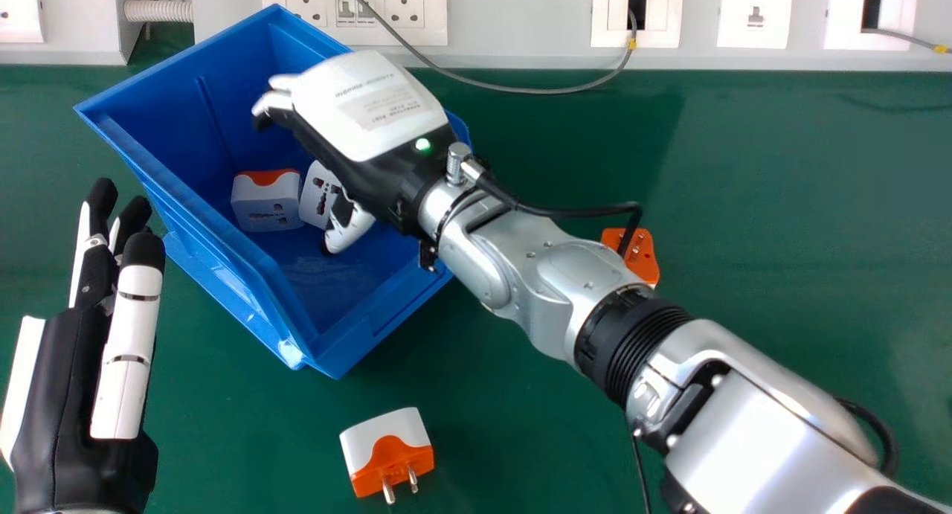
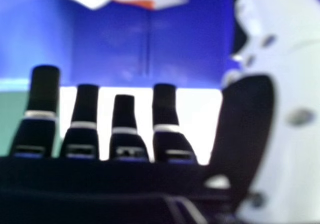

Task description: Pick all objects and put in blue box

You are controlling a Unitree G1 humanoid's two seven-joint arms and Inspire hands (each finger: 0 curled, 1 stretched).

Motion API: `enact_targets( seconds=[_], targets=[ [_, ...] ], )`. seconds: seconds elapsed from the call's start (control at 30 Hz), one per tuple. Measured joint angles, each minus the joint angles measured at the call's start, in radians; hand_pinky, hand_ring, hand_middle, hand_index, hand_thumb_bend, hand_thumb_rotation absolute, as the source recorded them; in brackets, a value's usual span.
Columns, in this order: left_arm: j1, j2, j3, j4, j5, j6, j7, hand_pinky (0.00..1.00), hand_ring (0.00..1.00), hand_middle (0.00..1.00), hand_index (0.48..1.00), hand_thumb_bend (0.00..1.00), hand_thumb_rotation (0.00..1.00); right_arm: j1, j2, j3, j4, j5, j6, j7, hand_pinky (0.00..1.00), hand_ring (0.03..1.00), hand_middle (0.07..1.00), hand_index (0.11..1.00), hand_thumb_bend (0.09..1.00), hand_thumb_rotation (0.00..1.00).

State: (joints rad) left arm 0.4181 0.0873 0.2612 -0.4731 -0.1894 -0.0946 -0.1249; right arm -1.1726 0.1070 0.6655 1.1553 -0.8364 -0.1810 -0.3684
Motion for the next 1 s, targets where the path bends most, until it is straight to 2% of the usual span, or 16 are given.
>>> enact_targets(
  seconds=[0.07, 0.17, 0.23, 0.33, 0.43, 0.57, 0.77, 0.87, 0.93, 1.0],
  targets=[
    [-0.006, 0.001, 0.000, 0.001, -0.008, 0.000, -0.005, 1.00, 1.00, 0.99, 1.000, 0.49, 0.86, 0.001, -0.013, -0.002, -0.027, 0.000, -0.019, -0.024, 0.66, 0.868, 0.922, 0.810, 0.724, 0.13],
    [-0.010, 0.002, 0.002, 0.004, -0.011, -0.001, -0.012, 1.00, 1.00, 0.99, 1.000, 0.49, 0.85, 0.016, -0.035, -0.001, -0.070, -0.001, -0.056, -0.064, 0.67, 0.880, 0.935, 0.832, 0.736, 0.13],
    [-0.010, 0.003, 0.004, 0.009, -0.018, -0.002, -0.019, 1.00, 1.00, 0.99, 1.000, 0.49, 0.85, 0.032, -0.052, 0.000, -0.103, -0.003, -0.071, -0.081, 0.70, 0.894, 0.947, 0.851, 0.748, 0.13],
    [-0.012, 0.007, 0.013, 0.021, -0.027, -0.004, -0.027, 1.00, 1.00, 1.00, 1.000, 0.49, 0.85, 0.080, -0.095, 0.003, -0.199, -0.030, -0.077, -0.091, 0.75, 0.922, 0.966, 0.874, 0.762, 0.13],
    [-0.012, 0.010, 0.023, 0.024, -0.027, -0.004, -0.028, 1.00, 1.00, 1.00, 1.000, 0.49, 0.85, 0.136, -0.148, 0.002, -0.324, -0.044, -0.067, -0.082, 0.78, 0.939, 0.978, 0.887, 0.768, 0.13],
    [-0.013, 0.011, 0.027, 0.027, -0.027, -0.004, -0.031, 1.00, 1.00, 1.00, 1.000, 0.49, 0.85, 0.244, -0.237, -0.015, -0.556, -0.063, -0.041, -0.032, 0.85, 0.974, 0.991, 0.913, 0.810, 0.11],
    [-0.014, 0.012, 0.035, 0.041, -0.027, -0.004, -0.045, 1.00, 1.00, 1.00, 1.000, 0.48, 0.84, 0.468, -0.370, -0.087, -0.941, -0.067, -0.017, 0.066, 0.93, 0.992, 0.997, 0.957, 0.818, 0.11],
    [-0.017, 0.014, 0.038, 0.052, -0.028, -0.004, -0.050, 1.00, 1.00, 0.99, 1.000, 0.48, 0.84, 0.611, -0.442, -0.149, -1.128, -0.066, -0.023, 0.098, 0.97, 0.997, 0.999, 0.983, 0.765, 0.19],
    [-0.017, 0.015, 0.044, 0.055, -0.029, -0.005, -0.051, 1.00, 1.00, 0.99, 1.000, 0.48, 0.84, 0.691, -0.477, -0.189, -1.219, -0.065, -0.026, 0.120, 0.99, 0.999, 1.000, 0.991, 0.769, 0.21],
    [-0.019, 0.016, 0.044, 0.058, -0.031, -0.009, -0.056, 1.00, 1.00, 0.99, 1.000, 0.48, 0.84, 0.783, -0.504, -0.239, -1.318, -0.043, -0.020, 0.159, 0.99, 1.000, 1.000, 0.996, 0.780, 0.22]
  ],
)
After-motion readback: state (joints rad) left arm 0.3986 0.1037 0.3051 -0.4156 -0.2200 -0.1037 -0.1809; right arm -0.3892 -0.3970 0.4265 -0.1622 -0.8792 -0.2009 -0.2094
